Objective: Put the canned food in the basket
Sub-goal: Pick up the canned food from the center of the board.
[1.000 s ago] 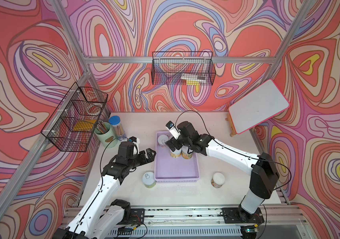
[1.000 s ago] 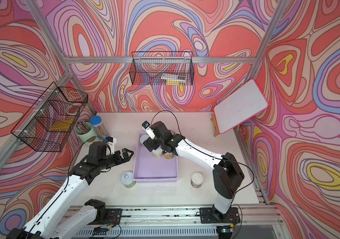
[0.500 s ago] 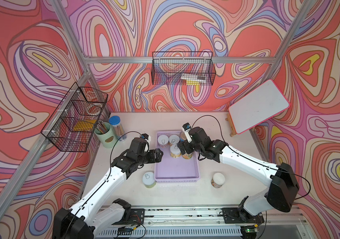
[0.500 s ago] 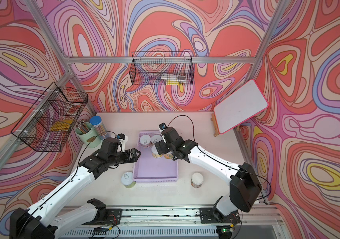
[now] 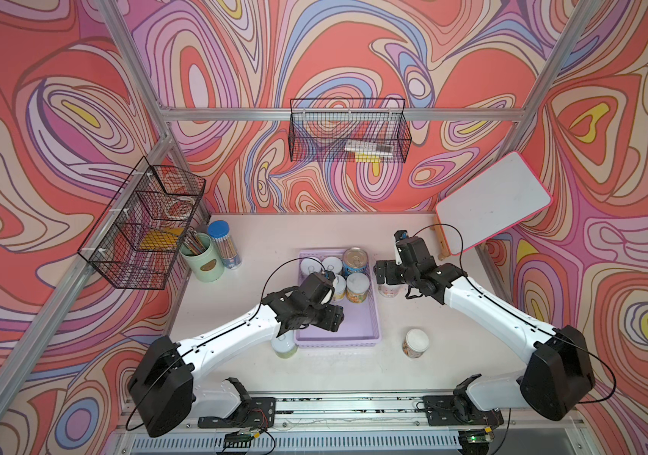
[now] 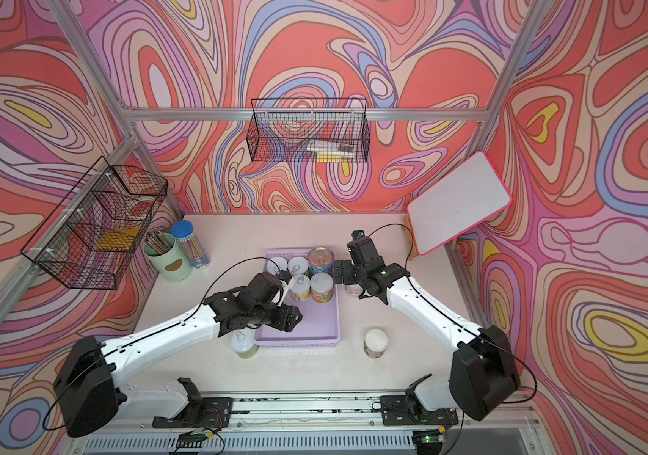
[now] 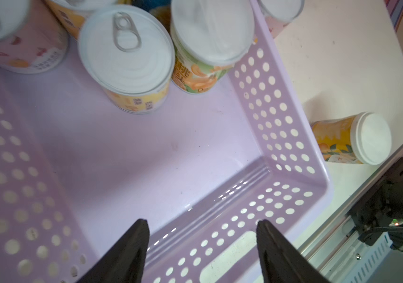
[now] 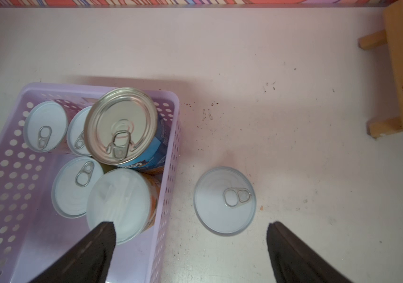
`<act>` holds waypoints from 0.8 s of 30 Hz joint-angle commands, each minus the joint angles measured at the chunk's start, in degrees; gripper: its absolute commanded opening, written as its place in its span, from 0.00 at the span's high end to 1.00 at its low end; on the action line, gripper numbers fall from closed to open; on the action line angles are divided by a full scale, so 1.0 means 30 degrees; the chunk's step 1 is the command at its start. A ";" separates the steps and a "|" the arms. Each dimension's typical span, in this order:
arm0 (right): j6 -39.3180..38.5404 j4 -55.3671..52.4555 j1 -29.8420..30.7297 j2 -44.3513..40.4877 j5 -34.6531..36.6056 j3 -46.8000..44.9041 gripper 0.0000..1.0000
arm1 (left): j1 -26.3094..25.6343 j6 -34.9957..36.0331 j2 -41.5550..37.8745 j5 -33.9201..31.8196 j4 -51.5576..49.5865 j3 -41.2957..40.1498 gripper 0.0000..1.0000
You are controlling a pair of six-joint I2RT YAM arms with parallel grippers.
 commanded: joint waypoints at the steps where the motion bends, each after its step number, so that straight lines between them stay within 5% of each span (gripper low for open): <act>1: 0.1042 -0.1519 -0.0728 0.0917 -0.0406 0.0559 0.02 | -0.1093 -0.0508 0.1357 -0.0867 0.0156 0.0778 0.27; 24: 0.2926 -0.3360 -0.3612 0.6174 -0.1280 0.4155 0.02 | -0.5239 -0.1223 0.6881 -0.0316 0.1656 0.4540 0.27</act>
